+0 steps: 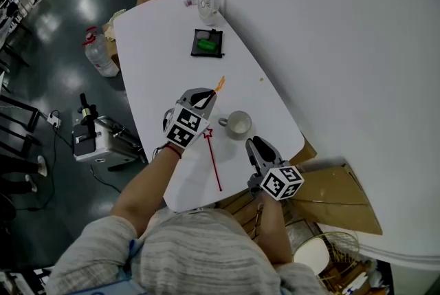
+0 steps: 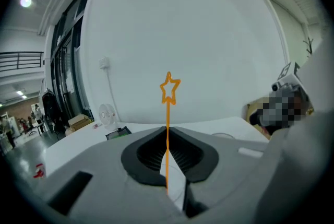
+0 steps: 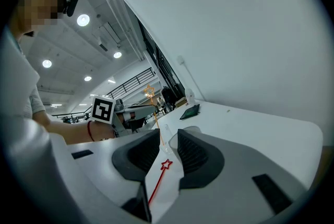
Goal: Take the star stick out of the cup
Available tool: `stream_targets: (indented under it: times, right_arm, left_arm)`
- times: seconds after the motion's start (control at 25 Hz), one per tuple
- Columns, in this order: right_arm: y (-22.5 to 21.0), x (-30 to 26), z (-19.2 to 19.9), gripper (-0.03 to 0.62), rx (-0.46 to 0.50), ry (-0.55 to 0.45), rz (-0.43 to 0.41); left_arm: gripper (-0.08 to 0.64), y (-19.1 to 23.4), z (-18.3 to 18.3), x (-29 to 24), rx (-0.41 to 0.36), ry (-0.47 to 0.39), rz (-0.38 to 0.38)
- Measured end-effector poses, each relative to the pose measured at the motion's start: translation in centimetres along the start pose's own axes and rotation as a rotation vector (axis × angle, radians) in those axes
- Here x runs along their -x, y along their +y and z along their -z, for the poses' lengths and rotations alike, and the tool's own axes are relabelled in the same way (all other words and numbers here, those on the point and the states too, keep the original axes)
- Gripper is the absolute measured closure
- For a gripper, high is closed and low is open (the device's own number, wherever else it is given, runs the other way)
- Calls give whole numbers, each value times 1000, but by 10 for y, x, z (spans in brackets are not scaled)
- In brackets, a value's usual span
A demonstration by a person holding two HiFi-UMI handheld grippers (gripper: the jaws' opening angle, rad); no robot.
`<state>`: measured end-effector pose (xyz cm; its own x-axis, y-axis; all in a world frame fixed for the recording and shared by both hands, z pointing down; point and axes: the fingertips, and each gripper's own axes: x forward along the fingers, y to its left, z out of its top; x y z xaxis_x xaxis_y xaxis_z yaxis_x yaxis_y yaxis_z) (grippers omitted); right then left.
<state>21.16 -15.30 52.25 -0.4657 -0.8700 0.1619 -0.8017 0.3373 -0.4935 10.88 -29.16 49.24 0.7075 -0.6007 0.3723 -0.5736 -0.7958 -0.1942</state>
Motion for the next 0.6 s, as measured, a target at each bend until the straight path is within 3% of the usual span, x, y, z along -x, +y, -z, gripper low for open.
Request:
stream_targets:
  times: [0.32, 0.6]
  right_arm:
    - [8, -6, -5, 488, 13, 1, -19]
    - [19, -14, 1, 488, 18, 20, -48]
  left_arm:
    - [537, 21, -25, 47, 242, -142, -18]
    - [537, 29, -29, 81, 327, -214, -39]
